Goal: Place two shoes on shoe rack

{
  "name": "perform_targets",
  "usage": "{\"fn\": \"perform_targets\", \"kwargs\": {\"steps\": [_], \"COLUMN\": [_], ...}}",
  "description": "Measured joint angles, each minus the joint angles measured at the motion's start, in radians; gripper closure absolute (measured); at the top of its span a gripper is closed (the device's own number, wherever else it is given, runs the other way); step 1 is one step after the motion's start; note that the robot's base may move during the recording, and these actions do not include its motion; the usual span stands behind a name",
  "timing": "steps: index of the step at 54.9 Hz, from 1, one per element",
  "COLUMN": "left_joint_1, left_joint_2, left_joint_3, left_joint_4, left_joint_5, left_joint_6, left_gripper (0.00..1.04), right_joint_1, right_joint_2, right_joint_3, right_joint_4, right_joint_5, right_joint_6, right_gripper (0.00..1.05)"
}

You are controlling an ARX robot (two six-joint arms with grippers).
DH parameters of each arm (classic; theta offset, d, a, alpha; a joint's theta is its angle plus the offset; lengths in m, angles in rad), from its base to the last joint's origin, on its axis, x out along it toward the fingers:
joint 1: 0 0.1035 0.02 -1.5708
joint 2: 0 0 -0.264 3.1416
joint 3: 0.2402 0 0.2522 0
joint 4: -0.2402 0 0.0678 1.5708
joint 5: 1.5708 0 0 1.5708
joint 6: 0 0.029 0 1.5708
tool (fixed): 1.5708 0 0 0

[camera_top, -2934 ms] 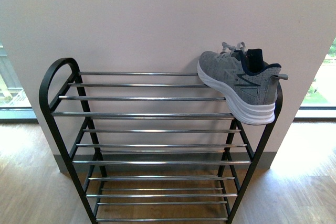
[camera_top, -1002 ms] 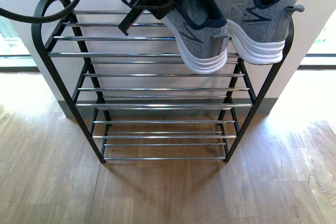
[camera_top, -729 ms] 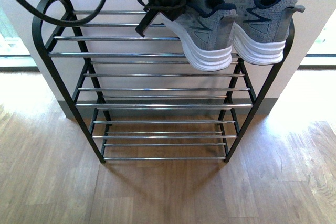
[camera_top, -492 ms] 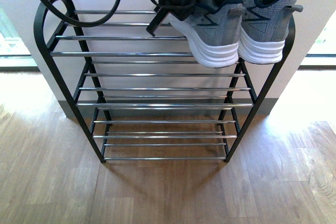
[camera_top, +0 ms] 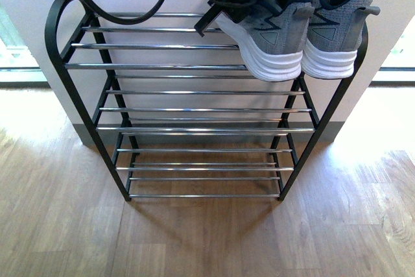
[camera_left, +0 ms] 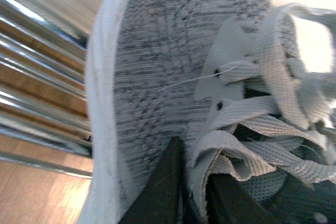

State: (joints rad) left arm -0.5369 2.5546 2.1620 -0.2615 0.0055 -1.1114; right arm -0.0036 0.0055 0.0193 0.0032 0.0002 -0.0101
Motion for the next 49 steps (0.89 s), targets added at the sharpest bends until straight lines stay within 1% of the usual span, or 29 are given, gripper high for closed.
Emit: {"fn": "perform_targets", "kwargs": {"steps": [2, 8, 14, 18, 19, 21, 22, 23, 25, 29, 32, 37, 41, 44, 48, 49], "left_joint_1": [0.0, -0.001, -0.001, -0.003, -0.003, -0.003, -0.004, -0.005, -0.007, -0.008, 0.003, 0.029, 0.051, 0.067, 0.084, 0.09], "left_joint_2": [-0.002, -0.023, -0.081, -0.139, -0.165, -0.183, -0.212, -0.225, -0.285, -0.422, -0.538, -0.698, -0.826, -0.902, -0.99, -1.025], "left_joint_3": [-0.009, -0.042, -0.13, -0.215, -0.248, -0.268, -0.303, -0.317, -0.385, -0.517, -0.627, -0.776, -0.905, -0.983, -1.077, -1.119], "left_joint_4": [0.033, 0.071, 0.132, 0.189, 0.2, 0.203, 0.209, 0.215, 0.237, 0.222, 0.203, 0.175, 0.194, 0.195, 0.208, 0.229], "left_joint_5": [0.019, 0.034, 0.077, 0.122, 0.136, 0.15, 0.161, 0.164, 0.18, 0.166, 0.125, 0.045, -0.093, -0.17, -0.246, -0.286], "left_joint_6": [0.0, -0.001, -0.014, -0.035, -0.042, -0.05, -0.06, -0.061, -0.063, -0.055, -0.017, 0.087, 0.218, 0.306, 0.398, 0.453], "left_gripper": [0.87, 0.71, 0.55, 0.45, 0.41, 0.38, 0.33, 0.32, 0.24, 0.08, 0.1, 0.09, 0.09, 0.09, 0.09, 0.09], "right_joint_1": [0.0, 0.0, 0.0, 0.0, 0.0, 0.0, 0.0, 0.0, 0.0, 0.0, 0.0, 0.0, 0.0, 0.0, 0.0, 0.0], "right_joint_2": [0.0, 0.0, 0.0, 0.0, 0.0, 0.0, 0.0, 0.0, 0.0, 0.0, 0.0, 0.0, 0.0, 0.0, 0.0, 0.0], "right_joint_3": [0.0, 0.0, 0.0, 0.0, 0.0, 0.0, 0.0, 0.0, 0.0, 0.0, 0.0, 0.0, 0.0, 0.0, 0.0, 0.0], "right_joint_4": [0.0, 0.0, 0.0, 0.0, 0.0, 0.0, 0.0, 0.0, 0.0, 0.0, 0.0, 0.0, 0.0, 0.0, 0.0, 0.0], "right_joint_5": [0.0, 0.0, 0.0, 0.0, 0.0, 0.0, 0.0, 0.0, 0.0, 0.0, 0.0, 0.0, 0.0, 0.0, 0.0, 0.0], "right_joint_6": [0.0, 0.0, 0.0, 0.0, 0.0, 0.0, 0.0, 0.0, 0.0, 0.0, 0.0, 0.0, 0.0, 0.0, 0.0, 0.0], "right_gripper": [0.09, 0.09, 0.09, 0.09, 0.09, 0.09, 0.09, 0.09, 0.09, 0.09, 0.09, 0.09, 0.09, 0.09, 0.09, 0.09]}}
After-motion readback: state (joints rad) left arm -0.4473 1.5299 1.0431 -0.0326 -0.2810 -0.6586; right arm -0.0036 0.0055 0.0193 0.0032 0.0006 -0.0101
